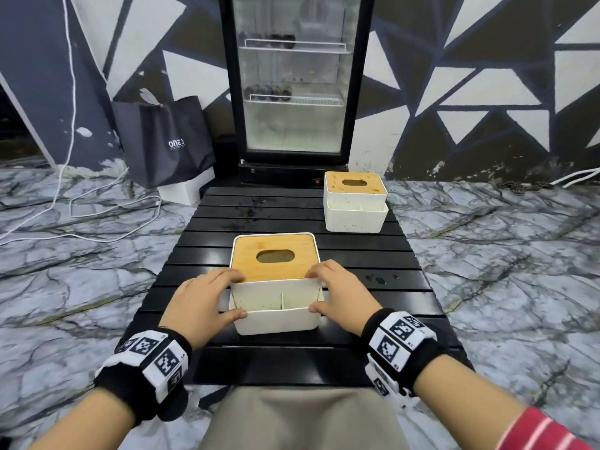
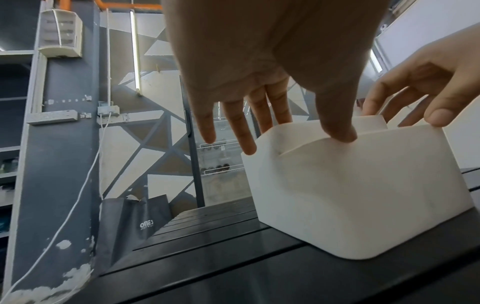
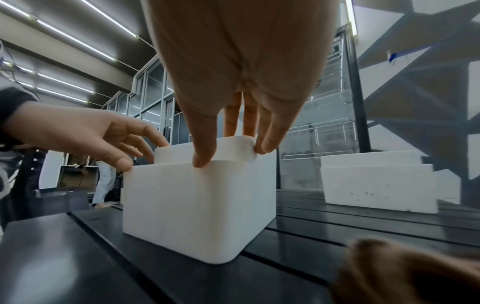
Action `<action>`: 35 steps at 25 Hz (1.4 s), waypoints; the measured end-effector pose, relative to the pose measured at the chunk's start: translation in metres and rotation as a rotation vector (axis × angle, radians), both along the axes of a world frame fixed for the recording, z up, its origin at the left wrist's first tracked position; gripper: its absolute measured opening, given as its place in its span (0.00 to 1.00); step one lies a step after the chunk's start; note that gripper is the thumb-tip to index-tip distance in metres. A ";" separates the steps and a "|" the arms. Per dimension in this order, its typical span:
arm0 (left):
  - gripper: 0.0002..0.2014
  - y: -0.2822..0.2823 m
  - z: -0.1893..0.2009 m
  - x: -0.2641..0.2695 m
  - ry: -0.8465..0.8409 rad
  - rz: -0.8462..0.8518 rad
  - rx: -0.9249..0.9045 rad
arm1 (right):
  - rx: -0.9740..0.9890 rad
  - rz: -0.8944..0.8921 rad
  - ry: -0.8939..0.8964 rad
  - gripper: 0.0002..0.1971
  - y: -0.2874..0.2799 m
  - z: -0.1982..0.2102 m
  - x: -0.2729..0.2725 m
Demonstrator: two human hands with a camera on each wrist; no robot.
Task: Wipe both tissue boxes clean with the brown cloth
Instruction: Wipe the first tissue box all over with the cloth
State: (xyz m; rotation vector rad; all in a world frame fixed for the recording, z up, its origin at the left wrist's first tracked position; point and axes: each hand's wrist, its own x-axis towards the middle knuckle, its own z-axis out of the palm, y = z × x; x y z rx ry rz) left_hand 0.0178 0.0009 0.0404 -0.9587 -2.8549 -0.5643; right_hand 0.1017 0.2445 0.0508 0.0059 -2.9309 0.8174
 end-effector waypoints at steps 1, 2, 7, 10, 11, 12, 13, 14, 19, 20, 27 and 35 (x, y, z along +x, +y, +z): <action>0.27 -0.002 0.001 -0.008 -0.018 0.022 -0.001 | 0.002 -0.011 0.000 0.23 -0.005 0.001 -0.010; 0.26 -0.004 0.001 -0.018 -0.024 0.046 0.000 | 0.003 -0.020 -0.007 0.23 -0.009 0.001 -0.022; 0.27 -0.009 0.004 -0.095 -0.083 0.119 -0.007 | 0.024 -0.039 -0.014 0.21 -0.022 0.005 -0.102; 0.27 -0.003 0.008 -0.141 -0.100 0.158 -0.022 | 0.027 -0.054 -0.008 0.22 -0.021 0.007 -0.146; 0.28 -0.001 0.009 -0.158 -0.108 0.166 -0.025 | 0.022 -0.062 -0.004 0.22 -0.020 0.007 -0.162; 0.28 0.001 0.008 -0.175 -0.119 0.173 -0.027 | 0.014 -0.069 -0.001 0.22 -0.019 0.006 -0.177; 0.28 0.003 0.008 -0.191 -0.131 0.172 -0.027 | 0.010 -0.075 0.002 0.23 -0.017 0.006 -0.192; 0.28 0.005 0.007 -0.206 -0.141 0.164 -0.025 | 0.007 -0.079 0.005 0.23 -0.015 0.005 -0.206; 0.27 0.014 0.001 -0.265 -0.110 0.177 -0.027 | 0.024 -0.079 0.031 0.24 -0.006 0.004 -0.258; 0.27 0.016 0.000 -0.274 -0.095 0.184 -0.043 | 0.021 -0.080 0.034 0.24 -0.004 0.003 -0.266; 0.27 0.022 0.004 -0.298 -0.024 0.194 -0.065 | 0.012 -0.076 0.054 0.24 -0.002 0.000 -0.295; 0.26 0.023 0.007 -0.293 -0.065 0.184 -0.036 | -0.010 -0.075 0.074 0.25 -0.002 -0.003 -0.293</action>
